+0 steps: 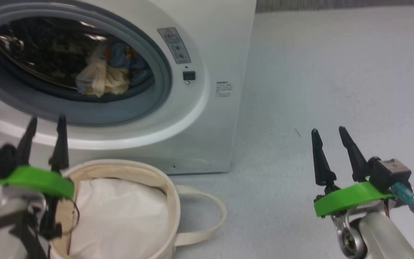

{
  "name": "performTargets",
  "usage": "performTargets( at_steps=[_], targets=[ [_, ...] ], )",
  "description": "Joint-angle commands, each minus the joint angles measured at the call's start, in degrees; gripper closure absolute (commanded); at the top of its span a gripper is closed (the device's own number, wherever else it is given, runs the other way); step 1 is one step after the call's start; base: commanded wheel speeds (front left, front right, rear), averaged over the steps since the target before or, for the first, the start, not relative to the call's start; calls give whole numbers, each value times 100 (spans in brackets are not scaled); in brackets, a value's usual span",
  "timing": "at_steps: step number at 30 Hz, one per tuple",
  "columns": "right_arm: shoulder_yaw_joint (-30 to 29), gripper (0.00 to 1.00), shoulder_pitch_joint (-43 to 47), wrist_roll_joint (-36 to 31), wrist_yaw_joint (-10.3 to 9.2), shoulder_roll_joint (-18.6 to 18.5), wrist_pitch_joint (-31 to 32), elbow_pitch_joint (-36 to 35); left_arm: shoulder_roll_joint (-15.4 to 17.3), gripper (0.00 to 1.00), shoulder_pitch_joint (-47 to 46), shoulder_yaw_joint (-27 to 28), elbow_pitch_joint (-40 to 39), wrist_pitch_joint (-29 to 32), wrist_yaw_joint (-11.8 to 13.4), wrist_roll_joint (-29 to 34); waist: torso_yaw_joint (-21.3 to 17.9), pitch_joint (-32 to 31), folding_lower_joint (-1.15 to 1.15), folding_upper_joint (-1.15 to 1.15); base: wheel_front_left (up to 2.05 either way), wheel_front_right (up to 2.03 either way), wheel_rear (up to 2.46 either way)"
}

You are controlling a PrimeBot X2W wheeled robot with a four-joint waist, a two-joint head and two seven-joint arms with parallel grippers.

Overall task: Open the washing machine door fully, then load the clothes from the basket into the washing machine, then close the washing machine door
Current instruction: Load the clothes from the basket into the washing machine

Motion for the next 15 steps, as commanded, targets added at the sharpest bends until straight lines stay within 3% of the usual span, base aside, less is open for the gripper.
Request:
performTargets(
  at_steps=[1,15],
  targets=[
    [86,0,5,40,1,-84,-71,-144,220,0,86,183,-274,-67,-32,-55,131,-188,1,0,0,0,0],
    [298,0,194,171,1,-186,-71,-17,231,0,1023,269,-749,-67,-33,-185,227,-568,1,0,0,0,0]
  ],
)
